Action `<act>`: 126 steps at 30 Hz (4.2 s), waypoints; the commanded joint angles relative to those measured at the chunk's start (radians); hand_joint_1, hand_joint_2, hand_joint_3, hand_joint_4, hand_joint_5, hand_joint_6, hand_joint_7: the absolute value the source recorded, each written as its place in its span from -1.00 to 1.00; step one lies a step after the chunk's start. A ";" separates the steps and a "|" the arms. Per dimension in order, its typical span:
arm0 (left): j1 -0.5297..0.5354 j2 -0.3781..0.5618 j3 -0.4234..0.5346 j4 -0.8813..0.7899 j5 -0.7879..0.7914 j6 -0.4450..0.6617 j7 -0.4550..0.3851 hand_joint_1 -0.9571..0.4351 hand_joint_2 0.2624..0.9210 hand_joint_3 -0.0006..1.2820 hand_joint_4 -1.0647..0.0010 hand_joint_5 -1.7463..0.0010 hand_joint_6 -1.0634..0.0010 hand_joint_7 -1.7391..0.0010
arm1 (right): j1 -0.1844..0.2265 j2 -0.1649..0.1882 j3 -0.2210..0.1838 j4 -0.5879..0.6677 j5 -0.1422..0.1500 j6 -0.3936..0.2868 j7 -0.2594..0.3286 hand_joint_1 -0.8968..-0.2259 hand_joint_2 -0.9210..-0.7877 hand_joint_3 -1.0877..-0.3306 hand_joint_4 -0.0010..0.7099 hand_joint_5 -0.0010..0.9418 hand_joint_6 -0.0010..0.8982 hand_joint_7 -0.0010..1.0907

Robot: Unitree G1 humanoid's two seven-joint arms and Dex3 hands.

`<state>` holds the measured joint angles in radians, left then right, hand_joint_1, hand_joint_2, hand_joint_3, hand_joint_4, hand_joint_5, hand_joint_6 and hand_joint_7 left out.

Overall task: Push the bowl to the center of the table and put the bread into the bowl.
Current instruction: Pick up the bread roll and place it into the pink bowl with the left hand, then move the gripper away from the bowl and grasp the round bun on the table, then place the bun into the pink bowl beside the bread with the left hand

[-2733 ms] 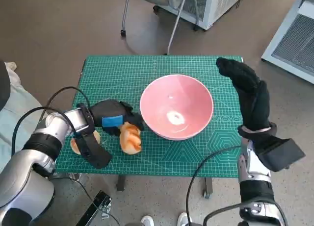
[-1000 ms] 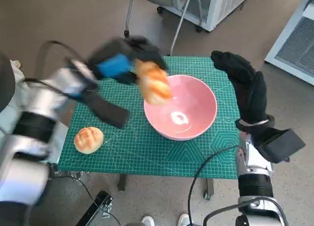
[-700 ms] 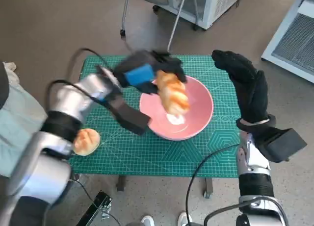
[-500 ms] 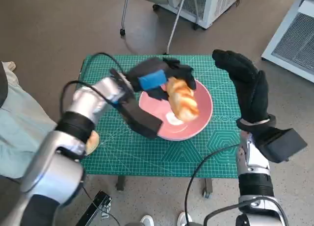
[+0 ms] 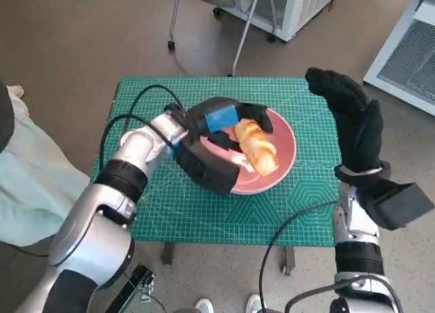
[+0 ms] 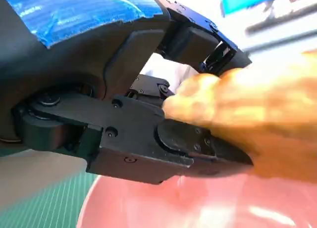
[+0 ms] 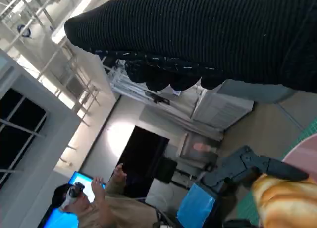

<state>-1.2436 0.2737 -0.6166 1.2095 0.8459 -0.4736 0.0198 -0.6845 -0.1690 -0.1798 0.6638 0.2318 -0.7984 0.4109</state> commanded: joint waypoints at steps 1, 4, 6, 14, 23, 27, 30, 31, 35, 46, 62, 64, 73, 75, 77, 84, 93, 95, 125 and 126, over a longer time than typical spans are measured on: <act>0.010 0.019 0.025 -0.043 -0.048 0.011 -0.086 0.23 1.00 -0.82 0.86 0.96 0.65 0.74 | 0.028 -0.004 -0.002 -0.005 0.000 0.014 -0.007 0.52 0.41 -0.08 0.34 -0.97 -0.60 0.57; 0.023 0.047 0.026 -0.088 -0.049 0.001 -0.084 0.18 1.00 -0.83 0.88 0.98 0.65 0.76 | 0.026 -0.002 0.000 -0.008 0.000 0.018 -0.008 0.52 0.36 -0.07 0.33 -0.98 -0.61 0.57; 0.032 0.060 0.036 -0.110 -0.060 -0.003 -0.092 0.16 1.00 -0.84 0.88 0.98 0.65 0.77 | 0.025 -0.002 0.001 -0.008 0.000 0.018 -0.008 0.52 0.34 -0.06 0.33 -0.98 -0.61 0.58; 0.092 0.154 0.122 -0.276 -0.146 0.000 -0.187 0.09 0.98 -0.92 0.80 0.97 0.63 0.80 | 0.009 0.002 0.004 0.009 -0.004 0.016 -0.009 0.49 0.09 0.02 0.33 -0.98 -0.64 0.62; 0.236 0.320 0.261 -0.572 -0.250 0.041 -0.293 0.07 0.97 -0.96 0.43 0.89 0.39 0.72 | 0.002 0.015 0.010 0.011 0.003 0.021 -0.005 0.50 0.03 0.03 0.35 -0.97 -0.61 0.64; 0.339 0.418 0.356 -0.740 -0.330 0.072 -0.372 0.09 0.97 -0.97 0.30 0.86 0.27 0.68 | 0.002 0.019 0.013 0.007 0.007 0.025 0.002 0.50 0.04 0.02 0.36 -0.97 -0.61 0.65; 0.416 0.476 0.422 -0.855 -0.383 0.106 -0.426 0.12 0.95 -0.98 0.24 0.85 0.21 0.67 | 0.002 0.018 0.015 0.008 0.009 0.024 0.008 0.51 0.06 0.02 0.37 -0.96 -0.62 0.64; 0.455 0.504 0.453 -0.910 -0.398 0.132 -0.449 0.13 0.94 -0.99 0.22 0.85 0.19 0.67 | 0.001 0.017 0.015 0.009 0.010 0.025 0.012 0.51 0.07 0.01 0.37 -0.96 -0.63 0.64; 0.588 0.588 0.547 -1.084 -0.432 0.216 -0.515 0.16 0.90 -1.00 0.20 0.85 0.18 0.68 | 0.003 0.014 0.018 0.003 0.014 0.031 0.020 0.52 0.12 -0.01 0.37 -0.96 -0.64 0.64; 0.934 0.753 0.748 -1.368 -0.453 0.483 -0.719 0.27 0.82 -1.00 0.29 0.97 0.17 0.88 | 0.001 0.022 0.021 0.014 0.028 0.037 0.041 0.52 0.31 -0.08 0.36 -0.96 -0.67 0.66; 1.110 0.771 0.793 -1.442 -0.461 0.584 -0.777 0.47 0.76 -1.00 0.41 1.00 0.21 0.97 | -0.018 0.031 0.022 0.049 0.047 0.041 0.064 0.53 0.38 -0.10 0.36 -0.96 -0.68 0.65; 1.113 0.772 0.779 -1.439 -0.451 0.584 -0.775 0.48 0.75 -1.00 0.41 1.00 0.21 0.97 | -0.020 0.030 0.021 0.051 0.049 0.040 0.069 0.52 0.38 -0.10 0.36 -0.95 -0.69 0.65; 1.112 0.776 0.702 -1.444 -0.377 0.609 -0.781 0.47 0.74 -1.00 0.42 1.00 0.21 0.99 | -0.019 0.024 0.018 0.048 0.050 0.043 0.077 0.52 0.31 -0.07 0.36 -0.95 -0.69 0.65; 1.111 0.773 0.690 -1.438 -0.372 0.609 -0.780 0.47 0.74 -1.00 0.42 1.00 0.21 0.99 | -0.018 0.024 0.018 0.046 0.051 0.044 0.078 0.52 0.31 -0.07 0.36 -0.95 -0.69 0.65; 1.107 0.768 0.680 -1.427 -0.372 0.604 -0.778 0.51 0.75 -1.00 0.43 1.00 0.22 0.99 | -0.018 0.022 0.017 0.048 0.051 0.045 0.079 0.53 0.31 -0.07 0.35 -0.95 -0.69 0.65; 1.080 0.749 0.628 -1.367 -0.363 0.583 -0.759 0.63 0.79 -0.99 0.43 1.00 0.24 1.00 | -0.015 0.016 0.016 0.039 0.040 0.046 0.067 0.52 0.32 -0.07 0.35 -0.95 -0.69 0.65; 1.036 0.731 0.553 -1.282 -0.321 0.561 -0.743 0.65 0.81 -0.98 0.44 1.00 0.25 1.00 | -0.014 0.011 0.011 0.025 0.048 0.063 0.068 0.51 0.18 -0.03 0.34 -0.95 -0.69 0.66; 1.021 0.725 0.532 -1.257 -0.314 0.560 -0.747 0.64 0.81 -0.98 0.44 1.00 0.26 1.00 | -0.015 0.011 0.009 0.024 0.050 0.067 0.069 0.51 0.15 -0.03 0.34 -0.95 -0.69 0.66; 0.869 0.647 0.311 -0.814 -0.114 0.251 -0.371 0.39 0.99 -0.76 0.07 -0.47 -0.18 -0.09 | -0.012 0.007 -0.005 0.035 0.041 0.046 0.074 0.52 0.30 -0.07 0.35 -0.92 -0.66 0.66; 0.864 0.653 0.320 -0.817 -0.124 0.237 -0.367 0.39 0.99 -0.77 0.06 -0.51 -0.20 -0.10 | -0.010 0.007 -0.005 0.033 0.040 0.046 0.074 0.52 0.29 -0.07 0.35 -0.92 -0.66 0.66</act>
<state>-0.3756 0.9198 -0.2905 0.3740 0.7276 -0.1800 -0.3608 -0.7129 -0.1558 -0.1850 0.6955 0.2722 -0.7581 0.4808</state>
